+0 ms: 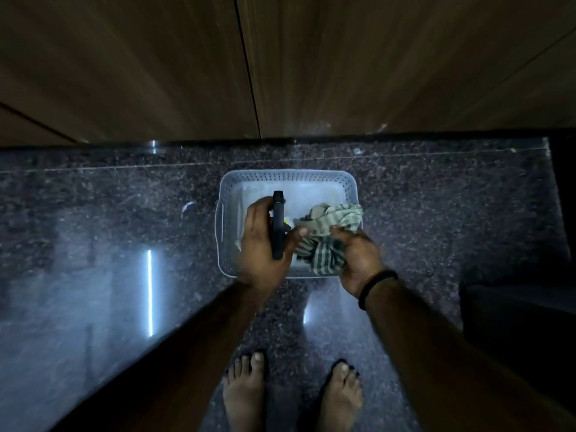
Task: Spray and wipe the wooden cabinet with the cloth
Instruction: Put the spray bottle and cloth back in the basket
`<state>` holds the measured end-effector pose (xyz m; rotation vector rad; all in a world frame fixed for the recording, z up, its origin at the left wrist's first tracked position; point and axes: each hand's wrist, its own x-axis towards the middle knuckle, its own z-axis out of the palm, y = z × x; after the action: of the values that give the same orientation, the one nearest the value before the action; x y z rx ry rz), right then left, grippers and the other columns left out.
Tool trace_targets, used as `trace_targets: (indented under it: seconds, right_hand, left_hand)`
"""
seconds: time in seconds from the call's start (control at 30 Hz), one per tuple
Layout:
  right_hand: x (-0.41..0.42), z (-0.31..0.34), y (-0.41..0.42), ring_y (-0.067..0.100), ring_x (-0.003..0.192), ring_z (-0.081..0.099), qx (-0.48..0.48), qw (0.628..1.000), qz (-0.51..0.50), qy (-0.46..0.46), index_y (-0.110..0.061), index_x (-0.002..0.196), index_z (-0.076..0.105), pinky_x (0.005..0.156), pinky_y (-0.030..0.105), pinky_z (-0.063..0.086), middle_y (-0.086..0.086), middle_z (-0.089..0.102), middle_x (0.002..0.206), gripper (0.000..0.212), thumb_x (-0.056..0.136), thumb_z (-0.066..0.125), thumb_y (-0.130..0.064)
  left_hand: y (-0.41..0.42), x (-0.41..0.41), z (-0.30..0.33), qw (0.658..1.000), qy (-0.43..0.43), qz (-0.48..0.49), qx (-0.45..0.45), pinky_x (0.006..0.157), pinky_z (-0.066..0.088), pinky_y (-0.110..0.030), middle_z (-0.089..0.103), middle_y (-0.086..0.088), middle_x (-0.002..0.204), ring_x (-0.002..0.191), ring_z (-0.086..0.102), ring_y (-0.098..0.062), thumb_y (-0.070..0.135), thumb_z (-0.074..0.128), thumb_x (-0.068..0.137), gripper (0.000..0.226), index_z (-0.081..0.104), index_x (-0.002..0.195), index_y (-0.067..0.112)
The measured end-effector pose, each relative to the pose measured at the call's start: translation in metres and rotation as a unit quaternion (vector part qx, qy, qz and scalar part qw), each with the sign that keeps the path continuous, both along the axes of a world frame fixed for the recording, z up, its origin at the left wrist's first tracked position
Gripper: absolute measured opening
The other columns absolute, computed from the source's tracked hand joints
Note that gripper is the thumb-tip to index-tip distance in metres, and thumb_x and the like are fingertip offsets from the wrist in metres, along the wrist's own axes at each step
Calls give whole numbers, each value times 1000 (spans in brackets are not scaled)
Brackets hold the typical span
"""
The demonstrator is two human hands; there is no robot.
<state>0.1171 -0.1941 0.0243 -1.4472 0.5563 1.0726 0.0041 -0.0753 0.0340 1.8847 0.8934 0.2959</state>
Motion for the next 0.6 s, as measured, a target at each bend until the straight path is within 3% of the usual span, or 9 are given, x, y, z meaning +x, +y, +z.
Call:
trace_targets:
  seconds: [0.07,0.13,0.23,0.3,0.43,0.6]
  right_hand:
    - [1,-39,-2,33,117,64,-26,1000,17,-3,-21,135,59,100,54,52,6,67,131,55,82,72,-31]
    - [3,-72,-1,33,123,60,-34,999,31,-6,-23,134,58,104,56,48,4,65,134,60,76,73,-34]
    - [3,-90,11,30,112,66,-49,998,47,-10,-20,132,59,88,48,58,6,68,126,34,98,62,-18]
    - [5,-105,17,26,104,68,-54,997,53,-17,-18,131,60,76,38,59,5,70,120,28,104,54,-13]
    - [3,-128,26,29,108,68,-69,994,76,-35,-14,128,64,95,51,55,8,71,120,28,103,52,-7]
    - [-1,-143,32,35,111,65,-67,994,84,-26,-6,126,63,103,59,48,13,70,120,25,104,54,-11]
  left_hand:
    - [-1,0,-23,1000,-5,6,-4,81,57,-48,64,-12,120,100,68,-29,55,72,85,69,48,137,17]
    - [-1,2,-40,1000,-24,10,-13,81,59,-49,56,-10,132,102,68,-23,52,72,86,72,48,140,12]
    - [3,7,-65,999,-25,11,-19,84,60,-43,52,-11,139,106,67,-13,40,75,88,69,46,144,10]
    - [7,8,-81,1000,-21,6,-10,87,58,-46,54,-12,137,109,66,-17,39,76,89,69,46,144,11]
    - [13,4,-107,1000,-27,7,4,90,56,-54,52,-11,140,120,62,-31,50,72,88,73,46,144,10]
    - [18,-6,-122,999,-32,13,7,90,56,-54,48,-12,143,124,60,-33,58,67,87,75,48,143,11]
